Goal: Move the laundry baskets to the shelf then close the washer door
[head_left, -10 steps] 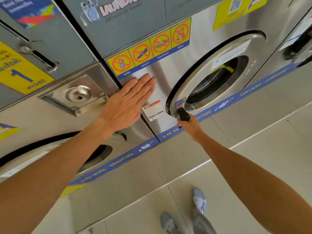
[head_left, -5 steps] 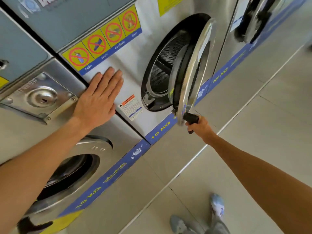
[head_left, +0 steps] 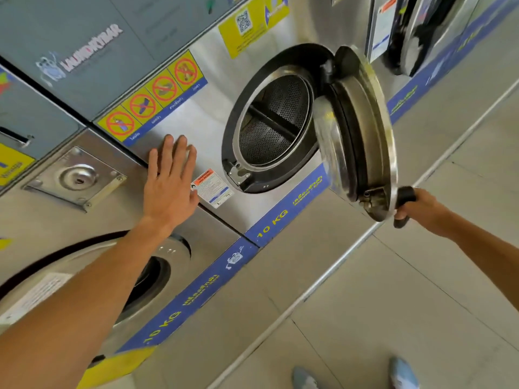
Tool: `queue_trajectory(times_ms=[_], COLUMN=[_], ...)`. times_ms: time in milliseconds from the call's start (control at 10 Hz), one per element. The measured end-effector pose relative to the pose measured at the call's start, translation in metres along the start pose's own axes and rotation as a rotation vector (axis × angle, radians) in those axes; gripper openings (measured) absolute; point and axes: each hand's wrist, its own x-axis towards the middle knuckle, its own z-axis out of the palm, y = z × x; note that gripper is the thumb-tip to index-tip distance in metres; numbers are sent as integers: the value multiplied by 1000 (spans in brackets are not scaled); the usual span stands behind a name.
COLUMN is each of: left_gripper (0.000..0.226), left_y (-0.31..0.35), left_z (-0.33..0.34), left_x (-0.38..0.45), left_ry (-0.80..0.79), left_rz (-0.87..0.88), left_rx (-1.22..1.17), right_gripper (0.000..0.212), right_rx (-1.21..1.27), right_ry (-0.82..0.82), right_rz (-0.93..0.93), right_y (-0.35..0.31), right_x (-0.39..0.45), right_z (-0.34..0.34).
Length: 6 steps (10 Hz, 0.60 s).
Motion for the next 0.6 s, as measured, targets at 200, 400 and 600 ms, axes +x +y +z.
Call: queue_trajectory(times_ms=[200,400,600], left_gripper=[108,104,96], left_y=[22,29,19], left_z=[-16,-60,-130], left_x=[1,-7,-16], left_ry=[-74,-216,-267], left_rz=[-110,-168,-93], left_rx=[-103,-297,-572], right_gripper=[29,28,72], right_rx=[-8,-136,-597], right_ry=[-91,-94,-95], right_rz=[-12,93,254], right_y=[2,9,-14], right_x=[5,-6,-71], right_z=[-23,-33,-45])
